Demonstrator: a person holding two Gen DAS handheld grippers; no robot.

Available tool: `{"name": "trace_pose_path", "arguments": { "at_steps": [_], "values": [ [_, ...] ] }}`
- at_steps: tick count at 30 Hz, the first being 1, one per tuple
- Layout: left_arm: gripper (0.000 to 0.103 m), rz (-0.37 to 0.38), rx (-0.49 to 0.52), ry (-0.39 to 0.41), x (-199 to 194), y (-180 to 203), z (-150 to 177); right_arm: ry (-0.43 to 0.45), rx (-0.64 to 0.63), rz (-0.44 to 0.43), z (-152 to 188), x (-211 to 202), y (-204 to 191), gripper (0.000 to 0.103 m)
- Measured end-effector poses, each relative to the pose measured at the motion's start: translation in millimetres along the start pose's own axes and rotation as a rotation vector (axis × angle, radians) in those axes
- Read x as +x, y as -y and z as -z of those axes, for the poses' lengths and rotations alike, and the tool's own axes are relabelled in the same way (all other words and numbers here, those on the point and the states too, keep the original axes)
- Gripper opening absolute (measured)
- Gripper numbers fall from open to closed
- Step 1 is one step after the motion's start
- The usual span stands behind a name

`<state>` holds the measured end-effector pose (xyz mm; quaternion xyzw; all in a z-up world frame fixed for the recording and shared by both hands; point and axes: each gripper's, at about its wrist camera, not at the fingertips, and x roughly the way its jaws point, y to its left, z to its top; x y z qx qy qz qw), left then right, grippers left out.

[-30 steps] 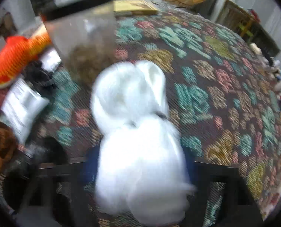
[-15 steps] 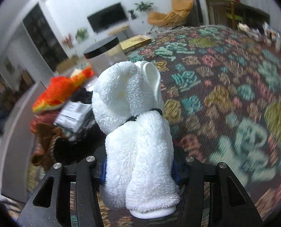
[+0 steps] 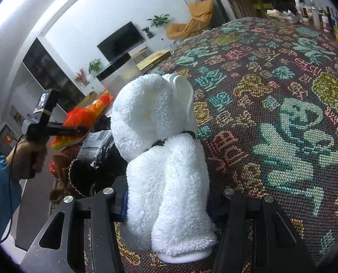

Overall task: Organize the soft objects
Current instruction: 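Grasp the red fish plush with the left tool while the right holds the towel, then release the fish plush from the left tool into the white box while the right drops the towel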

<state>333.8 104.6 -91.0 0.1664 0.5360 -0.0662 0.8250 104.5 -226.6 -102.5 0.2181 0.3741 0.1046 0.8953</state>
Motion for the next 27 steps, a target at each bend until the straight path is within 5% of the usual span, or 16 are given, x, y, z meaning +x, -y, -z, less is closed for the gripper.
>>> {"name": "trace_pose_path", "arguments": {
  "at_steps": [6,10,14,17,21,23,24,27],
  "values": [
    [0.041,0.322,-0.288,0.177,-74,-47,39,0.033,0.021,-0.012,-2,-11,6,0.054],
    [0.041,0.386,-0.33,0.32,-162,-74,100,-0.004,-0.052,-0.051,-11,-26,-28,0.054],
    [0.042,0.311,-0.402,0.409,-233,-113,181,-0.071,-0.123,-0.225,-26,-41,-106,0.054],
    [0.046,0.162,-0.475,0.42,-264,-141,243,-0.179,-0.171,-0.442,-30,-41,-198,0.054],
    [0.07,-0.017,-0.585,0.381,-277,-170,314,-0.396,-0.185,-0.664,-12,-16,-312,0.056],
    [0.092,-0.088,-0.643,0.35,-274,-181,339,-0.487,-0.195,-0.713,6,4,-354,0.069],
    [0.097,-0.121,-0.663,0.338,-271,-185,348,-0.526,-0.191,-0.724,15,15,-370,0.086],
    [0.097,-0.145,-0.72,0.328,-256,-196,372,-0.584,-0.126,-0.723,32,42,-381,0.088]
  ]
}}
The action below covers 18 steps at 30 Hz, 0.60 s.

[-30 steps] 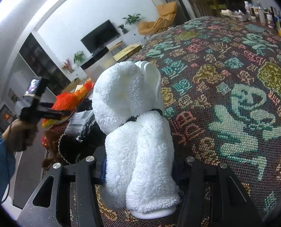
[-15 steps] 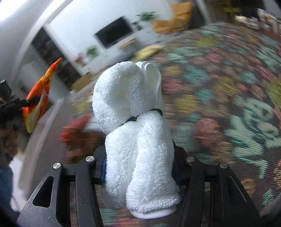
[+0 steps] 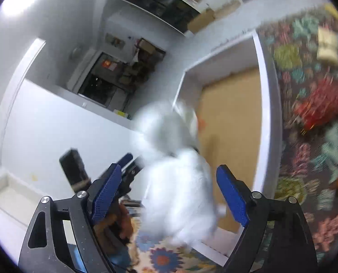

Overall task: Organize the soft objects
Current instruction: 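Release the fish plush from the left tool into the white box while the right drops the towel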

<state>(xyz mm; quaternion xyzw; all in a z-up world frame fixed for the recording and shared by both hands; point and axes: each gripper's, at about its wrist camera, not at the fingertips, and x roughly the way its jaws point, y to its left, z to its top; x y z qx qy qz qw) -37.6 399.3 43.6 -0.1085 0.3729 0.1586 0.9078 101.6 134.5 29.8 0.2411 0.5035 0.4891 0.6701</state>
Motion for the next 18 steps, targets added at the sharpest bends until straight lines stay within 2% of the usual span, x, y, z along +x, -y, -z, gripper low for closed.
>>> {"name": "trace_pose_path", "arguments": {
  "at_steps": [3,5,8,11,12,13,15,18],
  "values": [
    [0.097,0.032,-0.043,0.007,1,-1,9,0.041,0.002,0.038,5,-16,21,0.088],
    [0.097,0.068,-0.049,0.015,1,9,14,0.088,-0.055,0.136,13,-37,35,0.088],
    [0.097,0.143,-0.019,0.034,0,39,19,0.196,-0.155,0.327,39,-84,67,0.088],
    [0.097,0.27,0.075,0.046,-13,95,32,0.312,-0.127,0.514,73,-142,122,0.088],
    [0.097,0.32,0.116,0.048,-17,119,40,0.344,-0.107,0.6,87,-160,141,0.088],
    [0.097,0.383,0.172,0.047,-22,148,50,0.351,-0.089,0.72,101,-176,163,0.088],
    [0.097,0.46,0.246,0.035,-28,195,63,0.285,-0.099,0.854,108,-184,188,0.088],
    [0.097,0.541,0.322,-0.015,-26,246,87,0.116,-0.178,0.913,106,-167,208,0.088]
  ]
}}
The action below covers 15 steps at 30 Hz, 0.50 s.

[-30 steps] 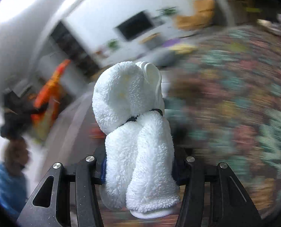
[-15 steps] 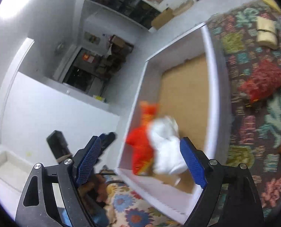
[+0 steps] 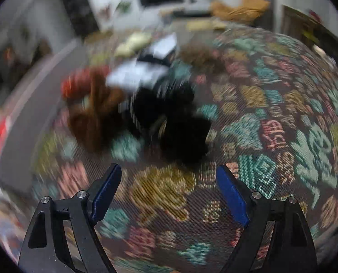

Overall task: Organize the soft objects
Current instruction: 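Release the fish plush from the left tool into the white box while the right drops the towel, then bring both open tools back over the patterned cloth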

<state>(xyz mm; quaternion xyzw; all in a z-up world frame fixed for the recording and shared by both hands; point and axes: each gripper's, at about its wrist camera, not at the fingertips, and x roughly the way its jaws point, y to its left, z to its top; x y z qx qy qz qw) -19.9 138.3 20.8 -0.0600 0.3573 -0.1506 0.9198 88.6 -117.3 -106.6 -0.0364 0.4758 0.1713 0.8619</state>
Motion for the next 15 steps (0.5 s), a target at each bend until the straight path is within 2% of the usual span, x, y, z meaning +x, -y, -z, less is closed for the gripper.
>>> {"name": "trace_pose_path", "arguments": {
  "at_steps": [3,5,7,10,12,15],
  "values": [
    [0.097,0.007,0.021,-0.058,21,29,8,-0.012,-0.138,0.037,-11,21,-18,0.087],
    [0.097,0.022,0.008,-0.089,26,37,18,-0.034,-0.155,0.102,-25,44,-17,0.086],
    [0.097,0.026,-0.02,-0.122,29,37,24,-0.013,-0.018,0.161,-39,54,16,0.085],
    [0.097,0.009,-0.034,-0.152,42,40,32,0.059,0.349,0.232,-51,47,91,0.086],
    [0.097,-0.006,-0.036,-0.163,57,40,37,0.107,0.394,0.232,-50,32,111,0.086],
    [0.097,-0.07,-0.033,-0.181,102,37,46,0.139,0.342,0.261,-38,10,112,0.087]
  ]
}}
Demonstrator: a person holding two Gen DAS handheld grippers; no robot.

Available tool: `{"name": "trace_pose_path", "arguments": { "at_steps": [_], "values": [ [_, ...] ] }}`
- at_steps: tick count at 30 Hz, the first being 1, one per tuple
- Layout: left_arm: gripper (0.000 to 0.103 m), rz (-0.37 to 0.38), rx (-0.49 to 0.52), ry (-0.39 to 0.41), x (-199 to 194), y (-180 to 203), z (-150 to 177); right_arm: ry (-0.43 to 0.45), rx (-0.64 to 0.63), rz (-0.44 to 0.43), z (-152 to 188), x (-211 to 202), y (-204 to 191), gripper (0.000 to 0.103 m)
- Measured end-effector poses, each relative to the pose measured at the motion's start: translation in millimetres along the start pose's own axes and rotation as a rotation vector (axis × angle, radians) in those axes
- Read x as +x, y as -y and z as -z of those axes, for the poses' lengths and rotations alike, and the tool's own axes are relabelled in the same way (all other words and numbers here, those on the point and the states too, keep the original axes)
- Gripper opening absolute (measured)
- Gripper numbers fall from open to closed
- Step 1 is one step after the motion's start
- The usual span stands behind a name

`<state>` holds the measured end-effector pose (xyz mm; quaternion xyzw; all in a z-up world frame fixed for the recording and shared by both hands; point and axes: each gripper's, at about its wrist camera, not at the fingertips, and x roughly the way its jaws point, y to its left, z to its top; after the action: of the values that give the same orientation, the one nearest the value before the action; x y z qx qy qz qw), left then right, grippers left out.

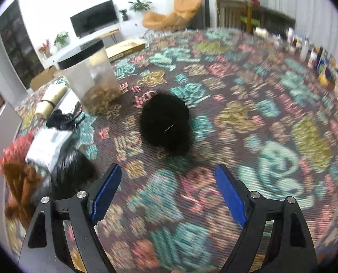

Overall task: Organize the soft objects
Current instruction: 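Bring both open tools back over the patterned cloth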

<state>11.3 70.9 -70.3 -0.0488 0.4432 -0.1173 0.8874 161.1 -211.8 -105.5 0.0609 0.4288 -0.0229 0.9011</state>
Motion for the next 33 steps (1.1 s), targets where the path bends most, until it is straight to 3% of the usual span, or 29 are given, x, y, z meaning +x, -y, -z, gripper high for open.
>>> {"name": "trace_pose_path", "arguments": {
  "at_steps": [5,9,13,33],
  "values": [
    [0.097,-0.105,0.012,-0.069,70,-17,-3,-0.064,0.022,-0.018,40,-2,4,0.087],
    [0.097,-0.174,0.034,-0.06,92,-28,-14,-0.057,-0.057,0.016,43,-11,-15,0.087],
    [0.103,-0.173,0.038,-0.056,105,-37,-23,-0.084,-0.093,0.042,45,-4,-21,0.089],
    [0.103,-0.188,0.047,-0.034,107,-37,-21,-0.089,-0.1,0.032,46,-2,-22,0.093]
  ]
}}
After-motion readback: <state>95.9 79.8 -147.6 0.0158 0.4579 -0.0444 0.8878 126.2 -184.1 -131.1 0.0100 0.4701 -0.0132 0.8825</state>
